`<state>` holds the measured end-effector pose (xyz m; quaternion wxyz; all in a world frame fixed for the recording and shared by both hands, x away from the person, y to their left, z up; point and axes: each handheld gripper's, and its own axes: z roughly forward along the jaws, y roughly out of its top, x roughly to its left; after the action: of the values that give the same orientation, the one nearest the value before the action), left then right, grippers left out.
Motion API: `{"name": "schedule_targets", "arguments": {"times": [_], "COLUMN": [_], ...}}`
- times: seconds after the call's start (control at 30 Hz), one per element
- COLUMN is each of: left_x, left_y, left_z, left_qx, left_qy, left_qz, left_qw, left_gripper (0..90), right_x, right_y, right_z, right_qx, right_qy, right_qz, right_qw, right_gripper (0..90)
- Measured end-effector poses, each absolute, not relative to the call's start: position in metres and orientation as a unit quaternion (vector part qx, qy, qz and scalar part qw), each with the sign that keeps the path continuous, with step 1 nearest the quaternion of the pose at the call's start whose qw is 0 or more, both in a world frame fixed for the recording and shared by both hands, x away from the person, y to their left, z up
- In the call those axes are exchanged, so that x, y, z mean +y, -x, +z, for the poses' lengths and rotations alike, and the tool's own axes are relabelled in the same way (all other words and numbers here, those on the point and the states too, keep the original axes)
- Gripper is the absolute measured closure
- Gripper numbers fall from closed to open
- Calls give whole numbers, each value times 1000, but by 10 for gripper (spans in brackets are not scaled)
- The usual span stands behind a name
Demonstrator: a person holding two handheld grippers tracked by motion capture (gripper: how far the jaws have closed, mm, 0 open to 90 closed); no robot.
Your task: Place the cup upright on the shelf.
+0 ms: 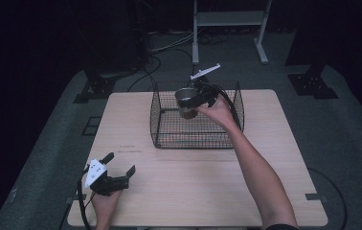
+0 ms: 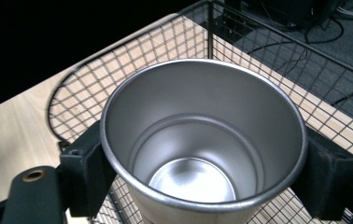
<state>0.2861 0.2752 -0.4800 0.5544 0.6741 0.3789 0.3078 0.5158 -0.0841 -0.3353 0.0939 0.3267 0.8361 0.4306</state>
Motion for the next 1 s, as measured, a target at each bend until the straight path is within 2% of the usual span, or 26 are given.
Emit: {"name": "schedule_targets", "arguments": {"times": [1.0], "left_x": [275], "left_y": [-286], "left_z": [-480], "left_qx": [379], "left_qy": [-675], "left_qz": [310], "left_qw": [552], "left_gripper": [0], "right_x": [-91], "right_y": [-549], "right_z": [-383], "right_qx": [836], "right_qy": [-390], "right_qz": [376], "right_qw": [84], "right_gripper": [178]}}
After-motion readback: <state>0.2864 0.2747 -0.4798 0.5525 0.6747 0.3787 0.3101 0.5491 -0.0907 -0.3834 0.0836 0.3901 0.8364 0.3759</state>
